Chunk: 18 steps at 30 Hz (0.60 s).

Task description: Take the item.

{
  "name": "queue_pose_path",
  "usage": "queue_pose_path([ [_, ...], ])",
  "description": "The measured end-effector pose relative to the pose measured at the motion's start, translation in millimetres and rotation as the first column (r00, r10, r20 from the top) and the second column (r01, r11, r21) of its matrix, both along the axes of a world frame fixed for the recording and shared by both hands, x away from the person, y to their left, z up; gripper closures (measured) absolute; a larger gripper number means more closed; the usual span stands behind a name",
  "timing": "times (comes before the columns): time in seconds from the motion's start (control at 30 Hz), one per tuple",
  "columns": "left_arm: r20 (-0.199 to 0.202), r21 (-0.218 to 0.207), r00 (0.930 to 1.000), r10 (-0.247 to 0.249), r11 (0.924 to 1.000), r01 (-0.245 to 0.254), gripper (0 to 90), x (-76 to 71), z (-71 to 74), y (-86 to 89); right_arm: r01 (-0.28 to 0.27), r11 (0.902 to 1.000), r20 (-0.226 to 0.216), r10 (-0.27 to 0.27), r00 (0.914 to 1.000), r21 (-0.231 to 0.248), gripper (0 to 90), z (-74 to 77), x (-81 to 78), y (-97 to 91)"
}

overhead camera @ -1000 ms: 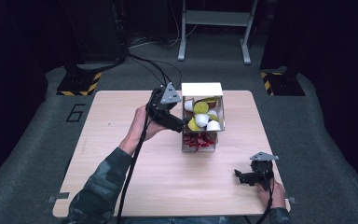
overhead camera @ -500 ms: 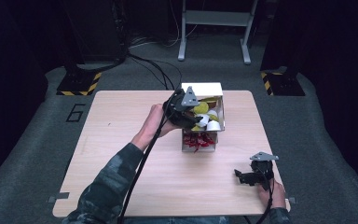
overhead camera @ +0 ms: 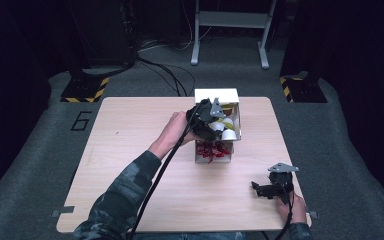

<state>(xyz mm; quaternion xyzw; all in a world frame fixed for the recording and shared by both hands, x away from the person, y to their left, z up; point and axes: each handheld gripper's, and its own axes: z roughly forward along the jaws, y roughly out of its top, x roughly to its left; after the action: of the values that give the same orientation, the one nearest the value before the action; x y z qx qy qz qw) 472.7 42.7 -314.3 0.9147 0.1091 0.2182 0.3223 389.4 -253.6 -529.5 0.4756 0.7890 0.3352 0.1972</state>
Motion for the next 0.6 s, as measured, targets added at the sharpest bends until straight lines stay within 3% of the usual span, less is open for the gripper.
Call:
queue_pose_path([
  [0.3,-0.021,0.072,0.9997,0.008,0.9974,-0.006,45.9,3.3,-2.8,-6.7,0.002,1.0000,0.002,-0.002,1.0000,0.000,0.0,-0.2,0.1,0.1],
  [0.6,-0.026,0.100,0.9996,0.010,0.9950,-0.008,50.3,4.0,-5.9,-12.3,-0.005,1.0000,0.007,0.005,1.0000,-0.008,0.0,-0.4,0.4,-0.7],
])
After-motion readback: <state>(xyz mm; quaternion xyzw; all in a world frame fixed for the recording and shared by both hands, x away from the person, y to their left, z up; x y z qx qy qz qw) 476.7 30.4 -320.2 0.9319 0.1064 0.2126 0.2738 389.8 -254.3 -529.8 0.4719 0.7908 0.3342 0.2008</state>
